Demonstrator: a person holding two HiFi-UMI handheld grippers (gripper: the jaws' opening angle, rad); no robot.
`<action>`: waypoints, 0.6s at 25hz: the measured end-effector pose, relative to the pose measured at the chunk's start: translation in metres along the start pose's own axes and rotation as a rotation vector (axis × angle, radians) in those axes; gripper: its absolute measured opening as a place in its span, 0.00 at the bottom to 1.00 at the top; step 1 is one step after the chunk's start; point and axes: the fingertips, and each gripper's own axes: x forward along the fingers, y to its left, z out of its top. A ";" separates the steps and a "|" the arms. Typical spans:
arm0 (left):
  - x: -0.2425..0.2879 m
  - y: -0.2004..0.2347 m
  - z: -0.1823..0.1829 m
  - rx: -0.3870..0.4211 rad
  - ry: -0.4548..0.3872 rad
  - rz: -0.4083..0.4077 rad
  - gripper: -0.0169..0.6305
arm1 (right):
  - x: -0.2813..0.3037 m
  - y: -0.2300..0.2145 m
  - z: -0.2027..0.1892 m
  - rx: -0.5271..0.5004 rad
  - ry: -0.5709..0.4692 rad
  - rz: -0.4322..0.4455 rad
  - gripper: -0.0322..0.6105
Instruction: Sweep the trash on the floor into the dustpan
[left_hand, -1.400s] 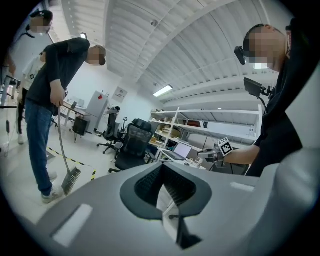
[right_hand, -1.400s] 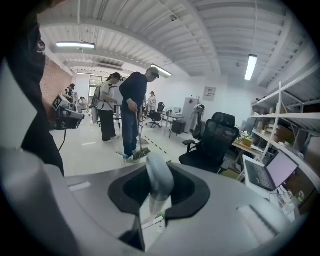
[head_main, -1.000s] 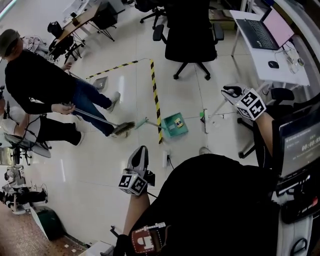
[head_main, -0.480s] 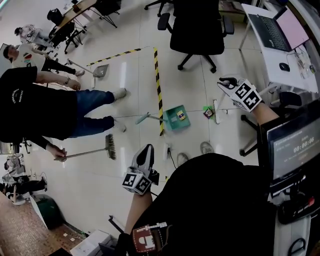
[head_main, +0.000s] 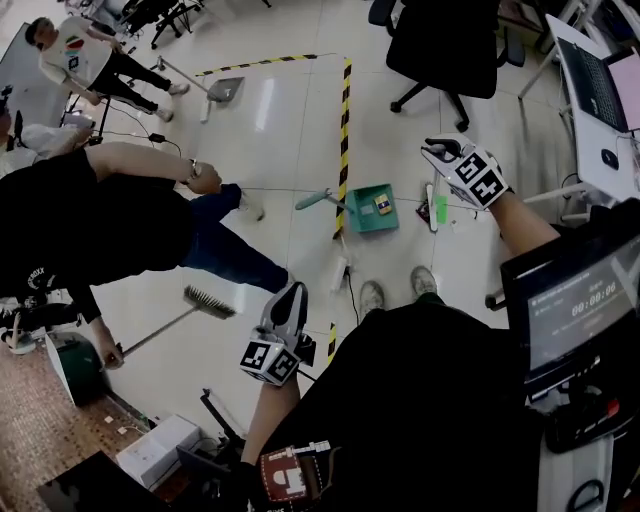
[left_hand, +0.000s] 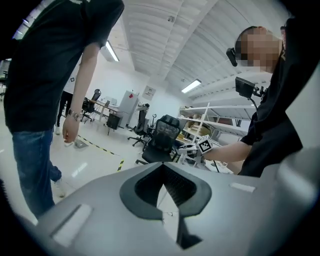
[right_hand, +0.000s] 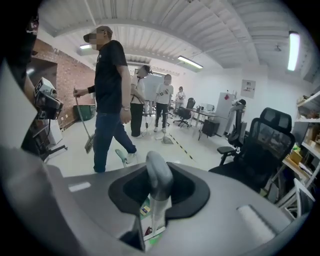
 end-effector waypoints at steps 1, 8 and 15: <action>-0.006 0.004 -0.003 -0.005 -0.003 0.008 0.03 | 0.008 0.008 0.010 -0.007 -0.016 0.015 0.15; -0.012 0.009 -0.003 -0.024 -0.003 0.029 0.03 | 0.023 0.032 0.052 0.010 -0.109 0.059 0.15; 0.006 0.000 0.006 -0.011 -0.033 -0.016 0.03 | -0.020 0.006 0.040 0.008 -0.084 0.029 0.15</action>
